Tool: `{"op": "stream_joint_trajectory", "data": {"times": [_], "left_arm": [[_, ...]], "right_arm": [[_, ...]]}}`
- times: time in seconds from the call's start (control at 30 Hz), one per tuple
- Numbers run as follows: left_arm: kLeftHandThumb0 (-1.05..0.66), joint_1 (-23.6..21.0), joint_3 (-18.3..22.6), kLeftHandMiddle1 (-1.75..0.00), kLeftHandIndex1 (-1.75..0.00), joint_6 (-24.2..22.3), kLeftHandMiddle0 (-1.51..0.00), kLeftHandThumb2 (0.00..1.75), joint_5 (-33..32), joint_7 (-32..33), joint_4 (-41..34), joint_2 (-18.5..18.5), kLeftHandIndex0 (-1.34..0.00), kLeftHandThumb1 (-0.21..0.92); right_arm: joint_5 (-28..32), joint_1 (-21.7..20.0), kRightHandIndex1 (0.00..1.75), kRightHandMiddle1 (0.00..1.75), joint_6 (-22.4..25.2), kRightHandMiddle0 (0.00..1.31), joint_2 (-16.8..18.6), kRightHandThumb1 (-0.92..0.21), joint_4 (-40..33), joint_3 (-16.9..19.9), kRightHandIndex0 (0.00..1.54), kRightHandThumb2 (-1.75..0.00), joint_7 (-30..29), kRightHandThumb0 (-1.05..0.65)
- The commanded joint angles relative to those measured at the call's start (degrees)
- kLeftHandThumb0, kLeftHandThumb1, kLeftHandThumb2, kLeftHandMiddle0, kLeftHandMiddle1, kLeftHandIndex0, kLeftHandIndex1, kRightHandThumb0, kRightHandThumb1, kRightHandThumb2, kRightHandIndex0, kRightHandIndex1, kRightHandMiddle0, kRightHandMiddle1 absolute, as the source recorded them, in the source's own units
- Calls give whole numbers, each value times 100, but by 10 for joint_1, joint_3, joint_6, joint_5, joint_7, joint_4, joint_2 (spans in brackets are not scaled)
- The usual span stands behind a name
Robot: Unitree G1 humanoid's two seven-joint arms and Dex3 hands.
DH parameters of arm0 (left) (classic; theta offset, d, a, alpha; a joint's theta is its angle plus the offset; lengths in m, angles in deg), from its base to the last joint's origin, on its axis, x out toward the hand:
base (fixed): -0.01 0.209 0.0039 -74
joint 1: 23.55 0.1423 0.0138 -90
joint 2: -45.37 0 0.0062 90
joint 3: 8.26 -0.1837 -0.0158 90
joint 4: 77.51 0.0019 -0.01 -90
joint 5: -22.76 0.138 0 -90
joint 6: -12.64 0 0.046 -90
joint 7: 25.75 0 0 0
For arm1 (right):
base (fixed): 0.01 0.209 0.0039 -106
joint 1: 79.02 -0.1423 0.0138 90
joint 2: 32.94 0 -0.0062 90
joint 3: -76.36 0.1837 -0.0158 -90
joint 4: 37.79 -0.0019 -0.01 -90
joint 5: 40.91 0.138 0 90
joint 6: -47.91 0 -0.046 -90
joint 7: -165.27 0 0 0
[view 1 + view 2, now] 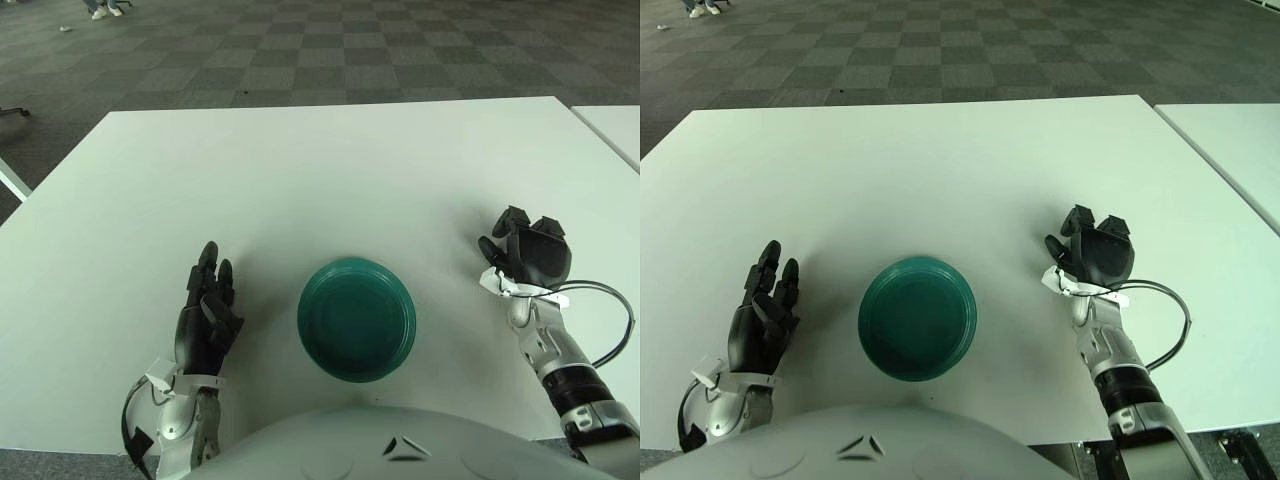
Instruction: Put the charger into the plate.
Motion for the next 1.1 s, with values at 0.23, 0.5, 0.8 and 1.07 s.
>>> {"op": "stream_joint_trajectory", "data": {"times": [0.23,0.5,0.8,1.07], "left_arm": [[-105,-8,10,0,-22,-9,0,107,-6,-4,12,-8,0,92],[-105,-12,15,0,-22,-9,0,107,-9,-7,16,-9,0,92],[-105,-15,19,0,-22,-10,0,107,-12,-10,20,-12,0,92],[-105,-17,21,0,-22,-10,0,107,-16,-12,22,-15,0,92]], "right_arm": [[-25,76,175,175,30,59,33,-34,-155,-1,113,-128,33,-47],[-57,96,175,175,44,60,47,-33,-237,-4,113,-130,62,-48],[-75,102,175,175,56,60,51,-33,-275,-3,112,-129,114,-48],[-66,98,175,175,42,60,54,-33,-269,-5,111,-130,130,-48]]}}
